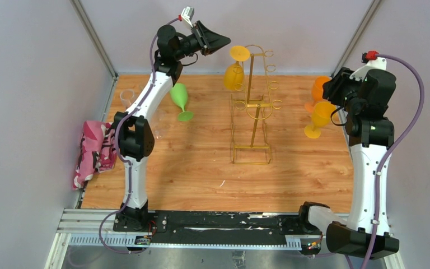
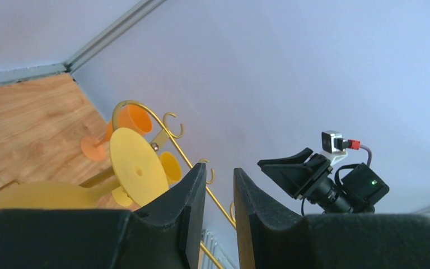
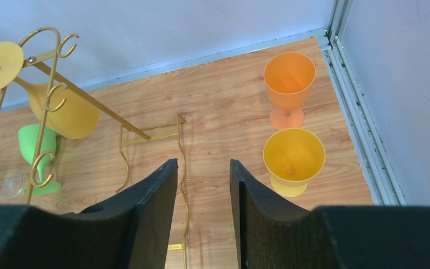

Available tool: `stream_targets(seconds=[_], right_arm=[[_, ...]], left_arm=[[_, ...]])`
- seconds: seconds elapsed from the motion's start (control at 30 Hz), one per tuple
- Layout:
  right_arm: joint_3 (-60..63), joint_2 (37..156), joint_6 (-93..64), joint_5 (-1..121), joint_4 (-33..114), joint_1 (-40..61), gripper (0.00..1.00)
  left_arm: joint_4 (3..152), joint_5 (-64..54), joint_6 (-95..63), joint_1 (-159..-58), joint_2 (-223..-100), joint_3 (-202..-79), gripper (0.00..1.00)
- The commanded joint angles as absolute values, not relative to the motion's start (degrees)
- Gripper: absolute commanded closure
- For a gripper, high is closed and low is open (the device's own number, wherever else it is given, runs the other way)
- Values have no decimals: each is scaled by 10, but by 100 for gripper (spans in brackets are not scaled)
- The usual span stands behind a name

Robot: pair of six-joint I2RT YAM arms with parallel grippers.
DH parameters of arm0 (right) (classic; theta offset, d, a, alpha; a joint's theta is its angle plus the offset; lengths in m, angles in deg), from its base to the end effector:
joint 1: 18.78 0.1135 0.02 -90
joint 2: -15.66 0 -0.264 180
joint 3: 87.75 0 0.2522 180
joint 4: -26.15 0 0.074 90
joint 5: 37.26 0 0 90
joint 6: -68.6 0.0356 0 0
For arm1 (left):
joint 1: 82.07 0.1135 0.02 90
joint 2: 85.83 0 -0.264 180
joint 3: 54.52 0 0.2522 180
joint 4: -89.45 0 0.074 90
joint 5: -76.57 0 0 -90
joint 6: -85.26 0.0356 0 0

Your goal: Take the wine glass off the wine glass rack

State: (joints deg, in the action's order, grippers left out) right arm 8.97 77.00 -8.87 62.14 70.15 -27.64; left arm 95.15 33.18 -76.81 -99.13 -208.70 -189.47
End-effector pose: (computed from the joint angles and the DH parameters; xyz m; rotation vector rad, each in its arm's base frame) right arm 0.2053 -0.0261 0.4748 0.1996 1.7112 0.1885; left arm 0.4739 -0.1725 0.4181 0.0862 1.6142 -1.7662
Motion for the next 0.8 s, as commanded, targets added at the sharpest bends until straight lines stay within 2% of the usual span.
stream_targets(seconds=[0.0,0.1,0.23,0.77], right_arm=[[85,766,-83,639,686,-269,56],[79,765,-81,652,679,-269,56],[77,762,-80,663,673,-269,56],[66,755,-78,655,663,-270,57]], left_arm=[[969,353,-783,-992,-2089,-1884,70],[957,339,-764,-988,-2068,-1842,67],[816,302,-661,-987,-2053,-1862,56],[801,311,-669,-1001,-2091,-1922,54]])
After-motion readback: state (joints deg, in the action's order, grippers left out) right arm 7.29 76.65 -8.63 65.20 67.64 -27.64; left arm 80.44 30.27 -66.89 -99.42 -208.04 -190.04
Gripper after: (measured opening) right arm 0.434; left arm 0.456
